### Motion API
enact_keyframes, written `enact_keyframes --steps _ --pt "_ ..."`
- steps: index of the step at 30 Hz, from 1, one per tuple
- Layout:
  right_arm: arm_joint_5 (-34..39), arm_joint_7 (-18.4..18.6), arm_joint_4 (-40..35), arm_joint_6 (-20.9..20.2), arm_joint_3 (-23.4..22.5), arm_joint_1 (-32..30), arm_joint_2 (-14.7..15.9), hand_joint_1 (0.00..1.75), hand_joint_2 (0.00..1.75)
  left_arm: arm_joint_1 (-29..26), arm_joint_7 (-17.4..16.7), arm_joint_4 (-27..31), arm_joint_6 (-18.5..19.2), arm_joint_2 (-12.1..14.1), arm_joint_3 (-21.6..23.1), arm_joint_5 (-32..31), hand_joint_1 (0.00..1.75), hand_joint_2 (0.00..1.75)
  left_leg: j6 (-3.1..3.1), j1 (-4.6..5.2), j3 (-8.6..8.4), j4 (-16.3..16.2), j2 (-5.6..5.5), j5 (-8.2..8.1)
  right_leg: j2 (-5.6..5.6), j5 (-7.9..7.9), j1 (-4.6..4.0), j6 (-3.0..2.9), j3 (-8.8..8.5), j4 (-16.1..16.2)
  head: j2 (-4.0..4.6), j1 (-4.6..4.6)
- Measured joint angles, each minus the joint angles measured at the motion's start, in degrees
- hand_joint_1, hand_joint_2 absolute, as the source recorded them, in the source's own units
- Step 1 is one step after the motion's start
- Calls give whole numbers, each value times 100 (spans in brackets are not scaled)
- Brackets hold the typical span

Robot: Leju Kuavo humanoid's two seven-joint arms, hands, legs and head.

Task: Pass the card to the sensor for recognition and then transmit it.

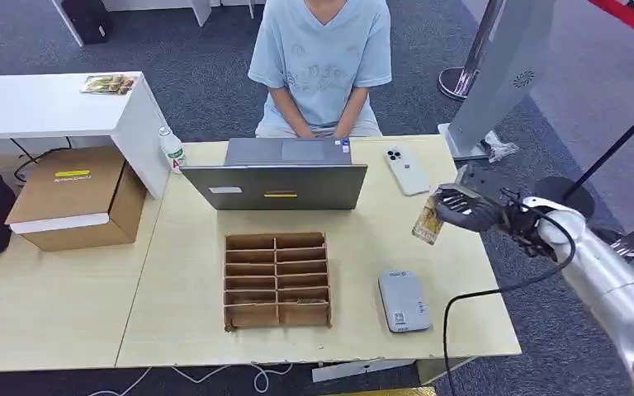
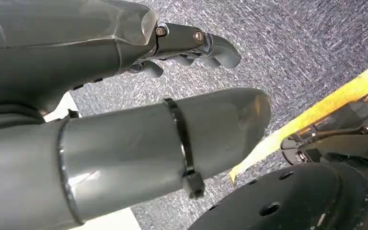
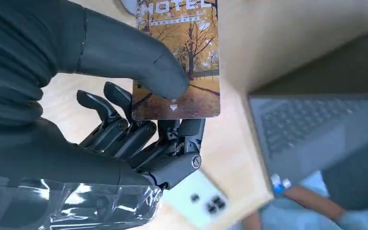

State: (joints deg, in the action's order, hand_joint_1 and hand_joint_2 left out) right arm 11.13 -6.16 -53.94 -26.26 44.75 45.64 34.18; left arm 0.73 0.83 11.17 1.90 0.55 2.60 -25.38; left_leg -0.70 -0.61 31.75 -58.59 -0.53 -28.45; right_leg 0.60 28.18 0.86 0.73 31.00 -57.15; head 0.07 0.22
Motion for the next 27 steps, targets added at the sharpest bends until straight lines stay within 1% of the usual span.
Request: enact_keyframes --steps 3,6,8,10,12,14,17,19,21,24,27 --pt "-216 0 -310 321 -256 76 -26 175 175 0 2 0 -26 -4 -24 -7 0 0 0 0 4 0 -1 1 1 0 0 0 -1 -3 0 0" --pt "-576 -24 -514 867 -482 245 -217 175 175 3 2 0 -42 -24 -48 -9 0 0 0 0 3 1 10 1 -10 -3 -1 -3 0 -6 0 -2" --pt "-930 -6 -619 1350 -678 378 -490 175 175 15 0 0 -52 -33 -90 -13 0 0 0 -1 -2 1 27 1 -22 -4 -1 -4 5 -6 0 0" --pt "-1168 50 -689 1601 -792 509 -715 175 175 31 -9 0 -52 -48 -101 -18 0 0 0 -1 0 1 26 4 -20 -4 -1 -5 6 -9 0 0" --pt "-1627 118 -696 2019 -896 691 -1015 175 175 32 -15 0 -52 -61 -118 -55 0 0 1 -1 3 1 27 7 -20 -5 -1 -6 11 -17 0 0" --pt "-2089 201 -682 2390 -918 917 -1301 175 175 39 -17 0 -55 -72 -120 -77 0 0 -1 0 3 1 35 9 -28 -8 0 -10 20 -21 0 2" --pt "-2779 341 -600 2808 -901 1267 -1732 175 175 55 -24 0 -68 -81 -122 -124 0 0 -2 -1 3 1 37 9 -29 -8 -1 -11 23 -24 0 -2" --pt "-3245 459 -503 3006 -855 1501 -2054 175 175 58 -24 0 -68 -85 -122 -196 0 0 -5 -2 4 1 37 11 -31 -9 -2 -12 24 -27 0 -2" --pt "-3885 625 -322 3189 -774 1709 -2355 175 175 70 -13 0 -57 -85 -122 -273 0 0 -11 -2 4 1 37 15 -31 -8 -2 -12 27 -29 0 0" --pt "-4506 802 -44 3216 -645 1931 -2774 175 175 86 24 0 -46 -83 -122 -376 0 0 -13 -3 4 1 36 16 -31 -9 -3 -13 28 -32 0 0" --pt "-5107 998 385 3179 -484 2124 -3153 175 175 103 89 0 -35 -79 -120 -448 0 0 -16 -3 4 2 35 18 -30 -9 -3 -14 28 -34 0 0"
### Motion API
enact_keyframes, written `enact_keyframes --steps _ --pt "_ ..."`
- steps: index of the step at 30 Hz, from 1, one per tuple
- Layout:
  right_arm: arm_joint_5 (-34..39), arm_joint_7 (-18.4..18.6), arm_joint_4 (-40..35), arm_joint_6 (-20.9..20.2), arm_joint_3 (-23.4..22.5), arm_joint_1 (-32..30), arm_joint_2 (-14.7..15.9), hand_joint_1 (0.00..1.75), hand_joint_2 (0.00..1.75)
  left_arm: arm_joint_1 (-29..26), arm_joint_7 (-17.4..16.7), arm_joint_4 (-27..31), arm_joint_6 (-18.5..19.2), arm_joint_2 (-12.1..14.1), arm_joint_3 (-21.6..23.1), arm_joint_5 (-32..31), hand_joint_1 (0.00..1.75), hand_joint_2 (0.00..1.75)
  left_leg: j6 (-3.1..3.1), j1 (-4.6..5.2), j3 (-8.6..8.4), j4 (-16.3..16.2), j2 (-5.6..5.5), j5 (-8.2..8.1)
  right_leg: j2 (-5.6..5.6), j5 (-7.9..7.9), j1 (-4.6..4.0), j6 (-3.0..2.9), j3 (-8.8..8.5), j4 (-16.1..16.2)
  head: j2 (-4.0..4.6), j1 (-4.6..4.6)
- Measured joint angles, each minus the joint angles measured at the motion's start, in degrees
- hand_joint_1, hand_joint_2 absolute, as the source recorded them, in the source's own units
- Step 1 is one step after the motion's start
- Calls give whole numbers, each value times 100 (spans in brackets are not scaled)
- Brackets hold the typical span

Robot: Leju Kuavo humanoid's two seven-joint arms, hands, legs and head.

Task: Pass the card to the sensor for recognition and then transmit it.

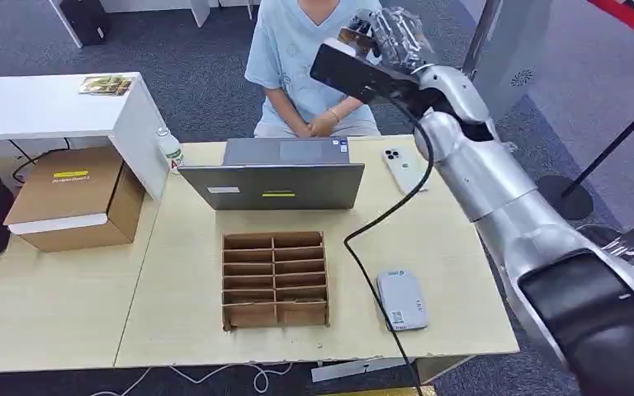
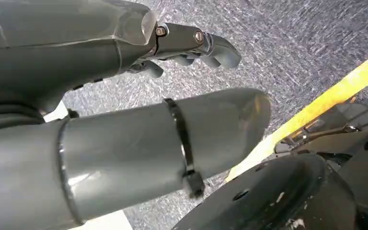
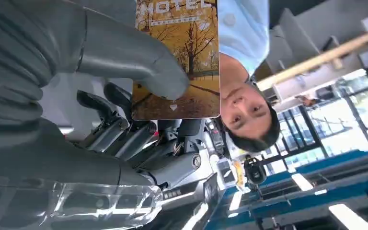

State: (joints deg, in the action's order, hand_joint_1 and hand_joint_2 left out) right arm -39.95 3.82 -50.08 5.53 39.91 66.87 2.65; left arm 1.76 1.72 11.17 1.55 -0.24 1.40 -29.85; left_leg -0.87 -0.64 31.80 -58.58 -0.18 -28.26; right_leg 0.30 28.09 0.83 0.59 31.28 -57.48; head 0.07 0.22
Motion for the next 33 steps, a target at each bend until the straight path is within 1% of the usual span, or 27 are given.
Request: enact_keyframes --steps 6,11,17,22,25,26,27,28,29,30,31,33 --pt "-722 217 1053 -48 258 366 -650 175 175 39 18 0 46 0 2 -81 0 0 -2 0 0 0 -1 2 2 -4 0 -5 0 -1 0 -4" --pt "-1050 442 1739 -204 433 650 -989 175 175 43 18 0 116 0 9 -151 0 0 -2 1 0 -1 -3 2 3 -4 1 -5 0 -1 0 -2" --pt "-1188 521 2280 -278 540 888 -1196 175 175 50 -2 0 179 0 11 -179 0 0 -2 1 0 -1 -3 2 3 -4 1 -5 1 0 0 -2" --pt "-1218 329 2495 -232 549 961 -1222 175 175 73 -22 0 199 0 15 -280 0 0 -2 1 -1 -1 -3 2 3 -4 1 -6 1 0 0 -2" --pt "-1262 285 2582 -164 551 1000 -1222 175 175 83 -37 0 199 0 28 -332 0 0 -2 1 -1 -2 -2 2 3 -5 1 -7 1 0 0 -2" --pt "-1299 271 2611 -116 551 1011 -1222 155 175 86 -37 0 199 0 33 -343 0 0 -2 1 -1 -2 -2 2 2 -5 1 -7 1 0 0 -2" --pt "-1310 269 2633 -70 551 1022 -1222 155 175 91 -37 0 199 0 39 -350 0 0 -2 1 -2 -2 -2 2 2 -5 1 -7 1 0 0 -2" --pt "-1325 267 2659 -31 551 1033 -1222 145 175 96 -37 0 199 0 42 -361 0 0 -2 1 -1 -2 -2 2 2 -5 1 -7 2 0 0 -2" --pt "-1349 263 2682 2 551 1042 -1222 17 175 101 -37 0 201 0 44 -367 0 0 -2 1 -1 -2 -2 2 2 -5 1 -7 2 0 0 -2" --pt "-1369 258 2702 24 551 1050 -1222 17 175 105 -37 0 205 0 44 -374 0 0 -2 1 -1 -2 -2 2 2 -5 1 -7 2 0 0 -2" --pt "-1380 254 2724 55 551 1055 -1222 0 175 108 -37 0 205 0 46 -374 0 0 -2 1 -1 -2 -2 2 2 -5 1 -7 2 0 0 -4" --pt "-1406 254 2746 72 551 1065 -1222 0 175 113 -37 0 205 0 46 -374 0 0 -2 1 -1 -2 -2 2 1 -5 1 -7 3 0 0 -2"
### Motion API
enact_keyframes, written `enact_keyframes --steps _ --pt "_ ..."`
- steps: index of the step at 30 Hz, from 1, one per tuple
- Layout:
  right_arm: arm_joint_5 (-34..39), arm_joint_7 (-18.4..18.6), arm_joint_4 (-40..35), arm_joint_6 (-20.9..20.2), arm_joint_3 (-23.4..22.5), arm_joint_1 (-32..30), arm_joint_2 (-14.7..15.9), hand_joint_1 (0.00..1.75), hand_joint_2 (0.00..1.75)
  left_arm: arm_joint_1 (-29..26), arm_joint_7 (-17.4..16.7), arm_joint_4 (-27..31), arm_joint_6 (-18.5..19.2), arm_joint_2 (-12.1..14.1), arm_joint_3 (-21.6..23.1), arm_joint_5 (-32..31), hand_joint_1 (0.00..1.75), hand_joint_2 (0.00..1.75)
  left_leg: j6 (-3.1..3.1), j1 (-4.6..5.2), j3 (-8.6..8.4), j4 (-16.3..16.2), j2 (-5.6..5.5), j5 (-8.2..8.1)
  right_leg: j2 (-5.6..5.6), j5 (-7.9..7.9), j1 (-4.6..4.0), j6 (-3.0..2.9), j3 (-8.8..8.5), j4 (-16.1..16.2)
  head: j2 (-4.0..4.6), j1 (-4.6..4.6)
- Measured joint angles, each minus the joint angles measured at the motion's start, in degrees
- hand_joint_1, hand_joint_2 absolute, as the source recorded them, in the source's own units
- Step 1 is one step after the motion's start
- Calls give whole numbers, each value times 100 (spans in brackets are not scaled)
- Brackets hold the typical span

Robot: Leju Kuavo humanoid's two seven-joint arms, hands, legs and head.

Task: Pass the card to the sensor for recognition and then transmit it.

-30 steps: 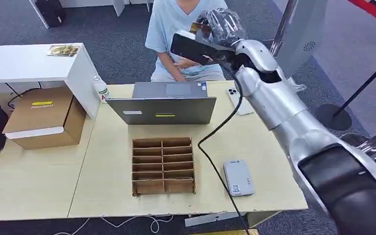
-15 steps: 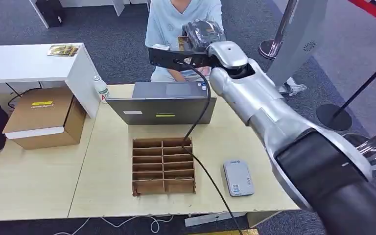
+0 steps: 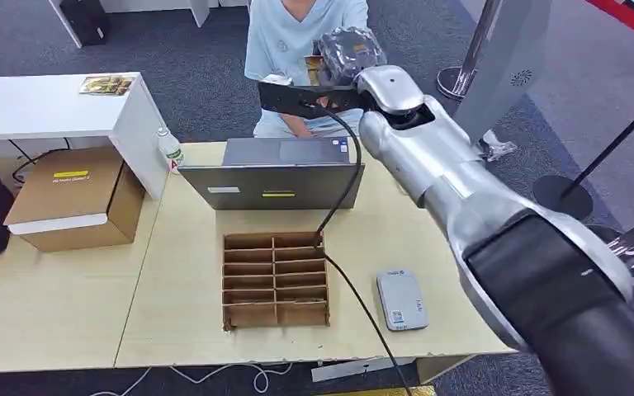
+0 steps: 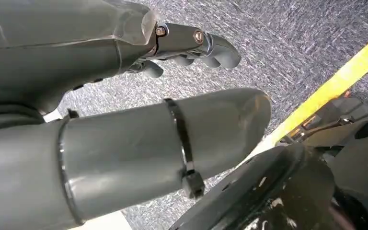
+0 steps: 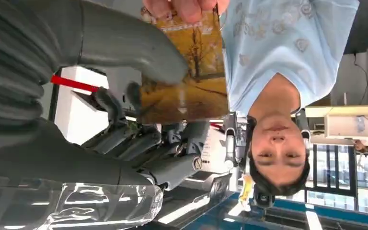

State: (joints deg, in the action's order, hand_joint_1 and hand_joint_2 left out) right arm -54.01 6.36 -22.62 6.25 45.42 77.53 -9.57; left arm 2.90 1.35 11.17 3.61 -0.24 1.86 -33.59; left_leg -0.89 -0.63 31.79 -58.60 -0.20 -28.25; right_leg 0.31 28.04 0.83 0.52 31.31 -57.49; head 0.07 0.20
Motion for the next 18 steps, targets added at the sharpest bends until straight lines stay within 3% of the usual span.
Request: enact_keyframes --steps 11,18 --pt "-31 11 127 241 -77 13 13 0 175 6 0 0 0 0 0 -63 0 0 0 0 0 -1 1 0 0 0 0 0 1 0 0 0" --pt "-330 299 127 1271 -419 18 240 0 175 5 -22 0 -20 -9 0 -135 0 0 0 0 1 -4 0 0 2 0 0 0 1 0 0 0"
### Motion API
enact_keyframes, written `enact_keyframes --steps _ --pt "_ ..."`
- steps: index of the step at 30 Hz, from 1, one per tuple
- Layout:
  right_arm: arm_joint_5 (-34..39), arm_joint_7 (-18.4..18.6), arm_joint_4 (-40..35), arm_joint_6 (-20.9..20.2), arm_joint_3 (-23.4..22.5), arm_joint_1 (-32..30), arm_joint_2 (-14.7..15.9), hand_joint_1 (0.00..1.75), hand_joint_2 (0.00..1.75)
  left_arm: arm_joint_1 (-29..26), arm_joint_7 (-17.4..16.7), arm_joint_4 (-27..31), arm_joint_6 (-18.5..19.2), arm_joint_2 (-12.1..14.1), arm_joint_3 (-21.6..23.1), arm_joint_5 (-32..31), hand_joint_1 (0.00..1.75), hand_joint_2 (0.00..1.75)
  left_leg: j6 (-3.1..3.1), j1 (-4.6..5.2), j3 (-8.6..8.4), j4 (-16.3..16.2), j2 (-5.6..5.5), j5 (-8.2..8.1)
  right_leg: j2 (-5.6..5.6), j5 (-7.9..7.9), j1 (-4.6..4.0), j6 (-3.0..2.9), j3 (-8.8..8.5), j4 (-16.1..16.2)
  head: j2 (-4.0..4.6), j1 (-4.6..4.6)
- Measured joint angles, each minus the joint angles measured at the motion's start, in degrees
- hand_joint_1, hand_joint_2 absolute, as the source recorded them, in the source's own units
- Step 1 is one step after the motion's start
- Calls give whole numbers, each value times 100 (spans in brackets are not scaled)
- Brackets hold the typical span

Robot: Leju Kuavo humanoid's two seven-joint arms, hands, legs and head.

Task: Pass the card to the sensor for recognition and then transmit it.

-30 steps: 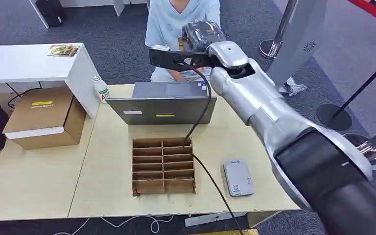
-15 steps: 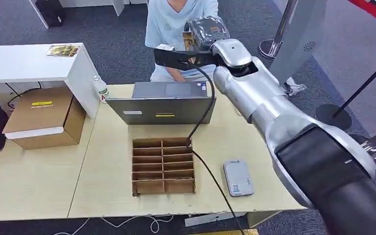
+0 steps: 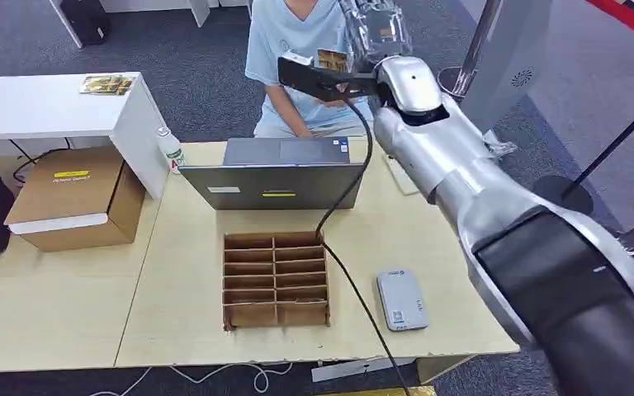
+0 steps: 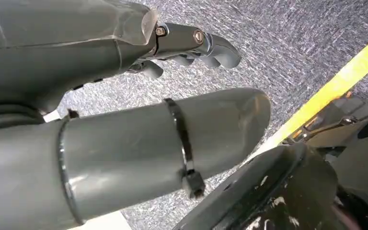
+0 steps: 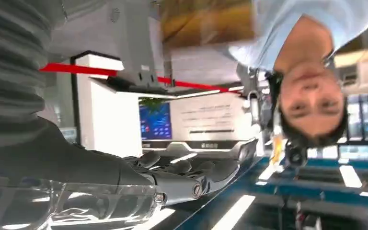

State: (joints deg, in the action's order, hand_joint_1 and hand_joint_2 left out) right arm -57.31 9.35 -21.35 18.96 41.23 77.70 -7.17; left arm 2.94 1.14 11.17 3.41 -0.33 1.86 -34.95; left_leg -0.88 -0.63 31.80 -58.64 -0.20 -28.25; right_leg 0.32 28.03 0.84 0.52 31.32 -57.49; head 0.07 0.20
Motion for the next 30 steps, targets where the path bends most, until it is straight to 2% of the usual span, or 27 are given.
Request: enact_keyframes --steps 3,7,13,14,16,17,18,19,21,24,28,30 --pt "96 -76 -22 369 -304 -3 144 0 175 -8 -39 0 0 0 0 -35 0 0 0 0 1 -2 -1 0 0 -1 0 0 0 0 0 0" --pt "295 -321 -169 598 -773 -30 346 0 175 -13 -44 0 -7 0 -11 -37 0 0 0 0 1 -3 -2 0 0 -1 1 0 0 1 0 0" --pt "963 -878 -592 345 -1586 -150 743 0 175 -43 -61 0 -28 -2 -48 -37 0 0 0 0 1 -4 -4 0 1 -1 1 0 0 1 0 0" --pt "1100 -984 -671 241 -1684 -187 805 0 175 -50 -61 0 -31 -2 -50 -35 0 0 0 0 1 -4 -3 0 1 -1 1 0 0 1 0 0" --pt "1670 -1291 -930 -251 -1925 -324 962 0 175 -62 -66 0 -35 0 -68 -35 0 0 0 0 1 -4 -3 -1 1 -1 1 0 0 1 0 0" --pt "2186 -1463 -1091 -696 -2062 -427 1034 0 175 -68 -81 0 -33 0 -90 -24 0 0 0 0 1 -4 -3 -1 1 -1 0 0 0 2 0 0" --pt "2951 -1630 -1308 -1364 -2253 -552 1106 0 175 -73 -98 0 -31 -2 -118 -3 0 0 0 0 0 -4 -3 -1 2 -2 0 0 0 2 0 2" --pt "3561 -1734 -1544 -1853 -2419 -726 1181 0 175 -82 -98 0 -31 0 -153 15 0 0 1 0 0 -4 -3 -1 2 -2 0 1 0 2 0 -2" --pt "4550 -1834 -2071 -2411 -2698 -1091 1356 0 175 -103 -98 0 -33 -7 -203 57 0 0 1 1 2 -6 -13 -1 10 -2 1 1 0 3 0 2" --pt "5645 -1715 -2797 -2741 -2921 -1509 1690 0 175 -148 -96 0 -72 -26 -308 92 0 0 1 1 9 -8 -36 -1 32 0 1 2 1 4 0 0" --pt "6980 -1451 -3717 -2987 -2945 -1847 2430 0 175 -185 -98 0 -109 -35 -457 135 0 0 3 4 21 -11 -37 -2 31 0 5 3 10 7 0 0" --pt "7503 -1434 -4066 -3051 -2945 -1961 2821 0 175 -187 -101 0 -116 -35 -512 138 0 0 3 4 26 -13 -40 -3 33 0 5 3 11 9 0 0"
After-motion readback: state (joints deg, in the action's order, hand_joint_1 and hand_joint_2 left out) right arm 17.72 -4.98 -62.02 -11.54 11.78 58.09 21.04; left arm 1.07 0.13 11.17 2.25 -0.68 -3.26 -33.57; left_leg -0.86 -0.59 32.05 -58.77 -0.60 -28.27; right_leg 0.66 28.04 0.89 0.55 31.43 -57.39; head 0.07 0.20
